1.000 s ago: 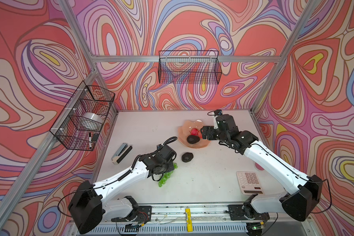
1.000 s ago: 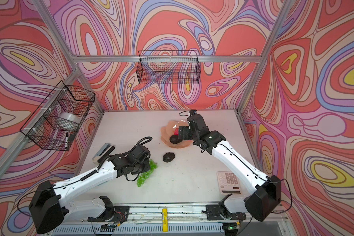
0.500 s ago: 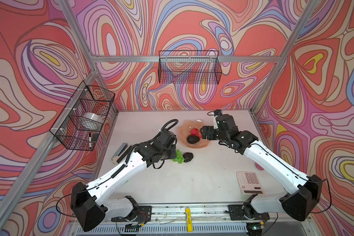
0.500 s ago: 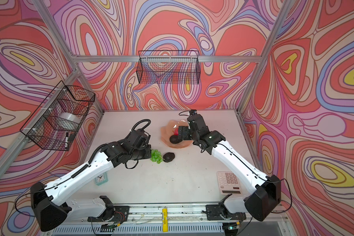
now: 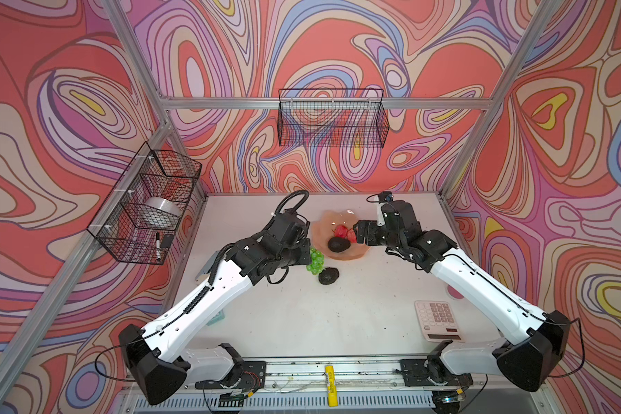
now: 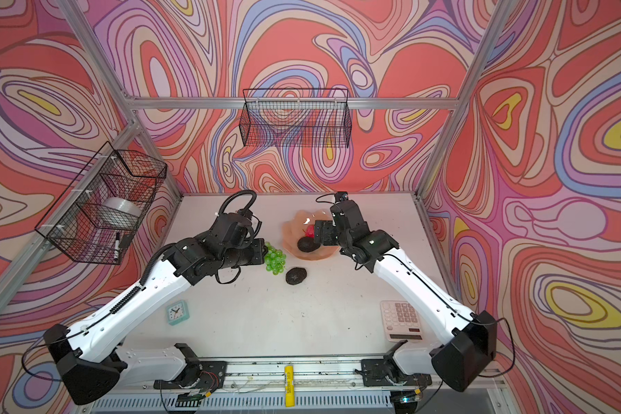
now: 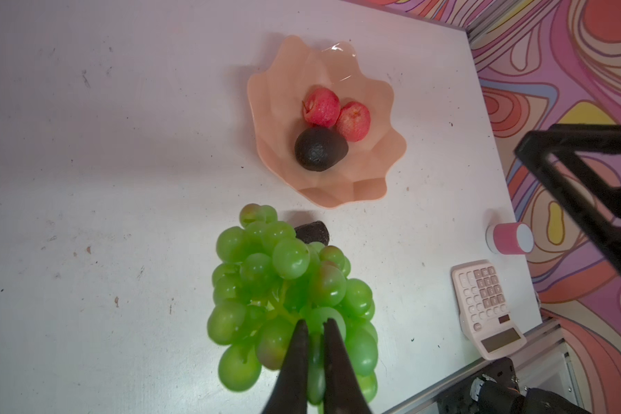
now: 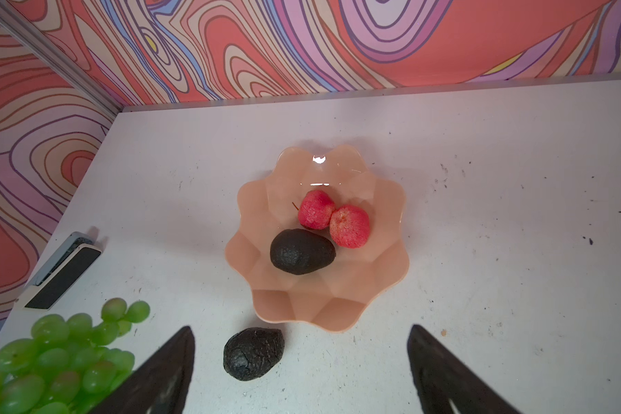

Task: Place and organize the fake fruits in the fruit bowl
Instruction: 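Lay the grapes in the bowl beside the avocado with the left gripper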

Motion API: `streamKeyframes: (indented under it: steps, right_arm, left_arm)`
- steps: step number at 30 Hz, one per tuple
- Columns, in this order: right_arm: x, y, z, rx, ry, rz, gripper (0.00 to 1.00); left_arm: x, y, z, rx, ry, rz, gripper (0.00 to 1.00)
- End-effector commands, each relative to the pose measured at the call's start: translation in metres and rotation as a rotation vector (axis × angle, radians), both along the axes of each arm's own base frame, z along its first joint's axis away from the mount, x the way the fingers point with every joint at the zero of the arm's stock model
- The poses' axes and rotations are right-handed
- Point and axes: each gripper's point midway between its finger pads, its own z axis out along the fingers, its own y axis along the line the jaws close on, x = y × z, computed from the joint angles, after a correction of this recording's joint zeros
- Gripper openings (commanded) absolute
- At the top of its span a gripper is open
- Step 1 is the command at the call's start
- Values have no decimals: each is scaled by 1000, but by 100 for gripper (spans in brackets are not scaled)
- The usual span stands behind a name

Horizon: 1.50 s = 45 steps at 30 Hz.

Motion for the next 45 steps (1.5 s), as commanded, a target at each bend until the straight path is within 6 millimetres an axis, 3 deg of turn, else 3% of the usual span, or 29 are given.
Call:
streamKeyframes:
  steps: [1, 7, 12, 20, 24, 27, 32, 38, 40, 43, 45]
  right_arm:
    - [-5, -15, 12, 7, -21, -40, 96]
    - [-16, -30, 18, 13, -30, -73, 96]
    - [-29, -41, 23, 25, -35, -99, 96]
    - [-42, -53, 20, 18, -25, -123, 96]
    - [-44, -54, 17, 23, -20, -127, 95]
    - [-44, -53, 15, 23, -16, -124, 96]
    - [-43, -53, 12, 18, -9, -125, 96]
    - [-42, -51, 3, 7, 17, -121, 95]
    - [-42, -48, -2, -8, 43, -106, 94]
    - [-44, -42, -17, -21, 129, -94, 92]
    - [-50, -28, -27, -1, 168, -64, 91]
  left_arm:
    - [22, -21, 10, -17, -43, -51, 9]
    - [69, -56, 13, -38, -97, -91, 9]
    - [109, -78, -3, -26, -114, -102, 9]
    - [145, -105, -59, -6, -56, -116, 10]
    - [156, -113, -85, -18, -28, -109, 15]
    - [159, -117, -95, -37, -5, -107, 24]
    - [160, -118, -101, -36, 2, -110, 54]
    - [158, -117, -95, -51, 11, -124, 87]
    - [158, -113, -84, -66, -6, -118, 91]
    - [161, -96, -50, -105, -73, -86, 93]
    - [162, -77, -18, -128, -145, -54, 94]
